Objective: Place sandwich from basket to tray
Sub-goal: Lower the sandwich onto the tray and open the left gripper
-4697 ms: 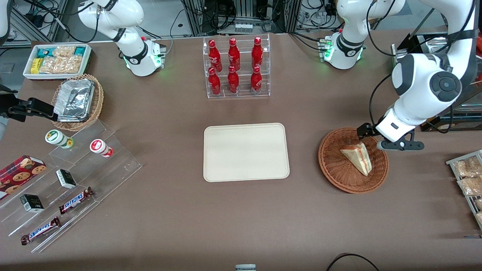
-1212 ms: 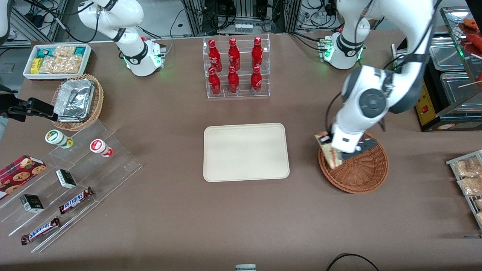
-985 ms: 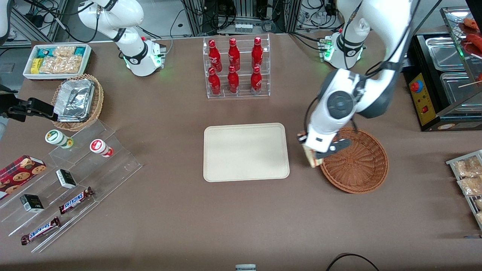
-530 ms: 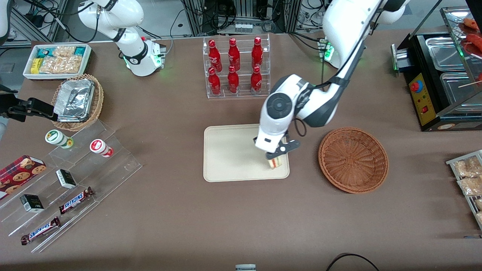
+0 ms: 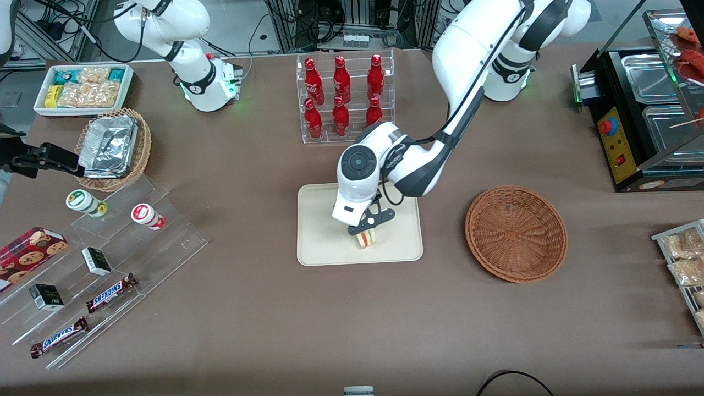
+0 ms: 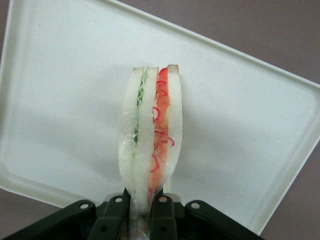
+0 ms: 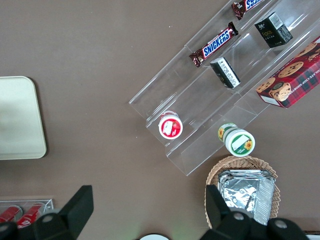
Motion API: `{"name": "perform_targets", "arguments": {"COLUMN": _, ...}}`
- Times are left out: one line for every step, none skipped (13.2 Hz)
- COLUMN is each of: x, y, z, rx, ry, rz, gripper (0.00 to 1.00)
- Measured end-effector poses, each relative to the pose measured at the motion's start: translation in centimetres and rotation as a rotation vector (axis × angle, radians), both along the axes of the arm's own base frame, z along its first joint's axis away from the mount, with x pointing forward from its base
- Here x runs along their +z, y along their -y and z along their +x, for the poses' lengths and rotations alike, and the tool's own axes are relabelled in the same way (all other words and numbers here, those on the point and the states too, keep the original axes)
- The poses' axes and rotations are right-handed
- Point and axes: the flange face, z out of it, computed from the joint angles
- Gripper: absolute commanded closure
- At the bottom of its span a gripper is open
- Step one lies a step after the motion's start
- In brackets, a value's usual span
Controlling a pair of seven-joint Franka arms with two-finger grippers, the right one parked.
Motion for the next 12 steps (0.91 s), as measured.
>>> {"name": "perform_targets", "arguments": {"x": -0.3, "y": 0.2, "z": -0.1, "rx": -0.001, "ry": -0.001, "rz": 0.001, "gripper": 1.00}}
{"name": "perform_targets", "arguments": {"x": -0.6, "y": 0.4, "z": -0.2, "rx": -0.002, "ry": -0.003, "rz": 0.002, "gripper": 1.00}}
{"name": "perform_targets", "arguments": {"x": -0.8, "y": 0.4, "z": -0.2, "rx": 0.008, "ry": -0.004, "rz": 0.003, "gripper": 1.00}}
{"name": "perform_targets", "arguments": {"x": -1.0, "y": 0.5, "z": -0.2, "rx": 0.040, "ry": -0.005, "rz": 0.006, "gripper": 1.00}}
{"name": "perform_targets", "arguments": {"x": -1.1, "y": 0.5, "z": -0.2, "rx": 0.071, "ry": -0.002, "rz": 0.011, "gripper": 0.82}}
{"name": "perform_targets", "arguments": {"x": -1.2, "y": 0.5, "z": -0.2, "rx": 0.078, "ry": 0.009, "rz": 0.021, "gripper": 0.76}}
{"name": "perform_targets", "arguments": {"x": -1.4, "y": 0.6, "z": -0.3, "rx": 0.077, "ry": 0.018, "rz": 0.032, "gripper": 0.71}}
{"name": "perform_targets", "arguments": {"x": -1.5, "y": 0.6, "z": -0.3, "rx": 0.075, "ry": 0.023, "rz": 0.038, "gripper": 0.68}}
{"name": "perform_targets", "arguments": {"x": -1.6, "y": 0.6, "z": -0.4, "rx": 0.074, "ry": 0.024, "rz": 0.039, "gripper": 0.49}}
{"name": "perform_targets", "arguments": {"x": -1.6, "y": 0.6, "z": -0.4, "rx": 0.073, "ry": 0.024, "rz": 0.040, "gripper": 0.00}}
{"name": "perform_targets", "arguments": {"x": -1.7, "y": 0.6, "z": -0.4, "rx": 0.069, "ry": 0.027, "rz": 0.044, "gripper": 0.00}}
{"name": "perform_targets", "arguments": {"x": -1.9, "y": 0.6, "z": -0.4, "rx": 0.063, "ry": 0.032, "rz": 0.050, "gripper": 0.00}}
